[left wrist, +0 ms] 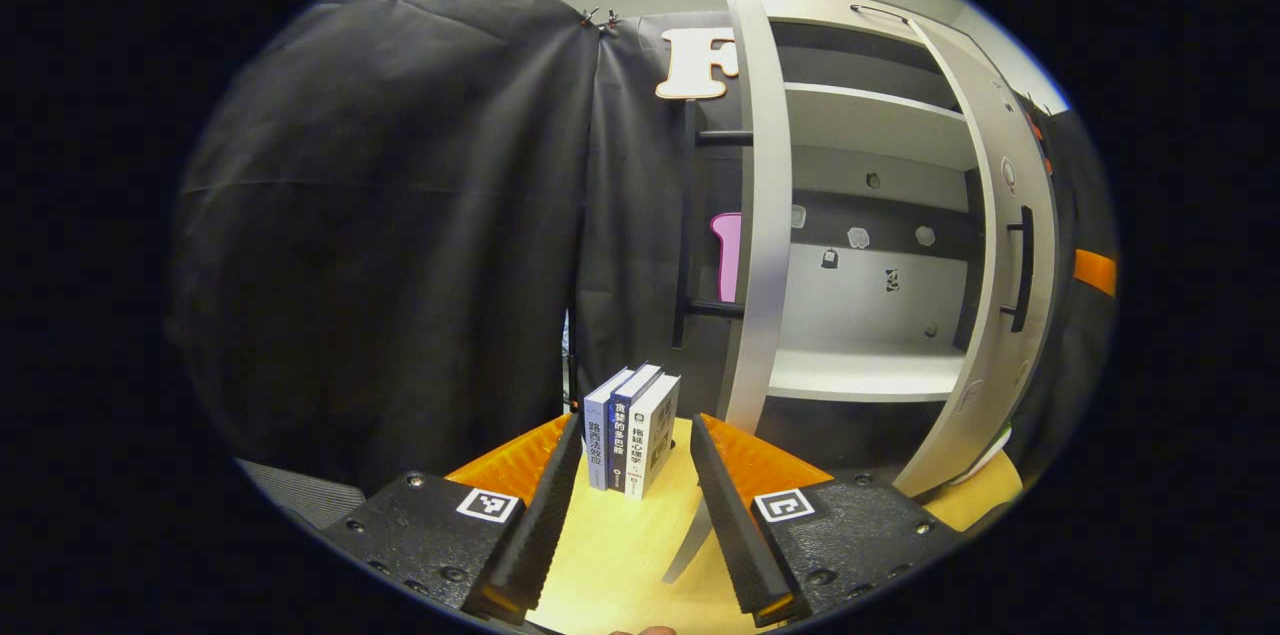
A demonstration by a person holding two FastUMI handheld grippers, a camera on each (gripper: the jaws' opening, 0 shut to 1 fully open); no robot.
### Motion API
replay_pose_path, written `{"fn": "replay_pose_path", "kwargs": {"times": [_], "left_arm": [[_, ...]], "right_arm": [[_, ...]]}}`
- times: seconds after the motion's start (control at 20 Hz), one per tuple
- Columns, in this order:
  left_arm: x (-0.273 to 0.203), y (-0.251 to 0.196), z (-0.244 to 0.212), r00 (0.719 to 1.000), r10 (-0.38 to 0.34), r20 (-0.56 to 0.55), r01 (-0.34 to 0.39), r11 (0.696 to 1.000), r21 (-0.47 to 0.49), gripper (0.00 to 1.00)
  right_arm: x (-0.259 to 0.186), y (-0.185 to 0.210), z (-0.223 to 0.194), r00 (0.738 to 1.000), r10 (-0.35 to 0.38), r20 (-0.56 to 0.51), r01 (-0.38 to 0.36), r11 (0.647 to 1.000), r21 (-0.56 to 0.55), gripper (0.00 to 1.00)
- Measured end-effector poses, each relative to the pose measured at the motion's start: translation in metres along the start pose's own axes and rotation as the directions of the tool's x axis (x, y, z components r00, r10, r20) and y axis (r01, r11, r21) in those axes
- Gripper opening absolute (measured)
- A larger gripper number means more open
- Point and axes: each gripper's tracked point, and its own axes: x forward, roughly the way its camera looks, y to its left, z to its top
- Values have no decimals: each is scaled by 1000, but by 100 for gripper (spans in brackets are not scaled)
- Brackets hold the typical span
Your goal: Grasp the bottle in the cabinet with the left hand and place it on the coaster, then close the right door with the right hand and the left door with the left hand.
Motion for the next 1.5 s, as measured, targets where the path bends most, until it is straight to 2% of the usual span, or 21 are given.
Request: {"fn": "replay_pose_path", "kwargs": {"times": [0.1, 0.15, 0.2, 0.3, 0.35, 0.4, 0.5, 0.55, 0.65, 0.7, 0.85, 0.95, 1.0, 1.1, 1.15, 1.2, 1.5], "left_arm": [[1, -1, 0, 1000, -5, 0, 5, 1000, -1, 71], [0, -1, 1, 1000, -11, 0, 11, 1000, -1, 68], [0, -2, 0, 1000, -16, 2, 16, 1000, -4, 71], [2, -3, 0, 1000, -26, 3, 26, 1000, -7, 71], [2, -2, 0, 999, -32, 2, 32, 999, -6, 67], [2, -4, 0, 999, -41, 6, 41, 999, -2, 71], [1, -5, 0, 998, -59, 7, 59, 998, -1, 67], [2, -6, -1, 998, -67, 6, 67, 998, -1, 71], [1, -7, 0, 998, -67, 8, 67, 998, 0, 67], [1, -8, 0, 998, -67, 11, 67, 998, -1, 71], [-1, -14, 0, 995, -103, 13, 103, 995, -1, 71], [-4, -20, -1, 992, -122, 10, 122, 993, -1, 67], [-3, -26, -2, 992, -126, 12, 126, 992, -1, 71], [-7, -39, -3, 989, -149, 11, 149, 989, -8, 71], [-9, -45, -2, 986, -164, 9, 164, 986, -11, 66], [-9, -49, -3, 984, -176, 6, 176, 984, -10, 69], [-12, -86, -6, 969, -246, 0, 246, 969, -11, 69]], "right_arm": [[2, -1, 0, 1000, 1, 1, -1, 1000, 3, 95], [2, -1, 0, 1000, 3, 1, -3, 1000, 5, 95], [3, 0, -1, 1000, 6, 0, -6, 1000, 7, 96], [4, -1, -1, 1000, 10, -1, -10, 1000, 9, 96], [4, -1, -1, 1000, 11, -2, -11, 1000, 10, 96], [5, -1, -1, 1000, 12, -3, -12, 1000, 11, 93], [4, 0, -1, 1000, 17, -4, -17, 1000, 15, 96], [5, 0, -1, 1000, 19, -3, -19, 1000, 17, 96], [5, 1, 0, 1000, 23, -2, -23, 1000, 19, 96], [5, 1, 0, 1000, 24, -2, -24, 1000, 19, 96], [3, 2, 0, 1000, 30, -2, -30, 999, 16, 95], [2, 3, 0, 999, 32, -2, -32, 999, 16, 96], [1, 3, 1, 999, 33, -1, -33, 999, 18, 93], [-2, 2, 2, 999, 33, 1, -33, 999, 20, 96], [-2, 1, 2, 999, 33, 1, -33, 999, 19, 95], [-2, 1, 1, 1000, 31, 0, -31, 999, 16, 95], [-10, -9, 2, 1000, 11, -1, -11, 1000, 11, 95]]}}
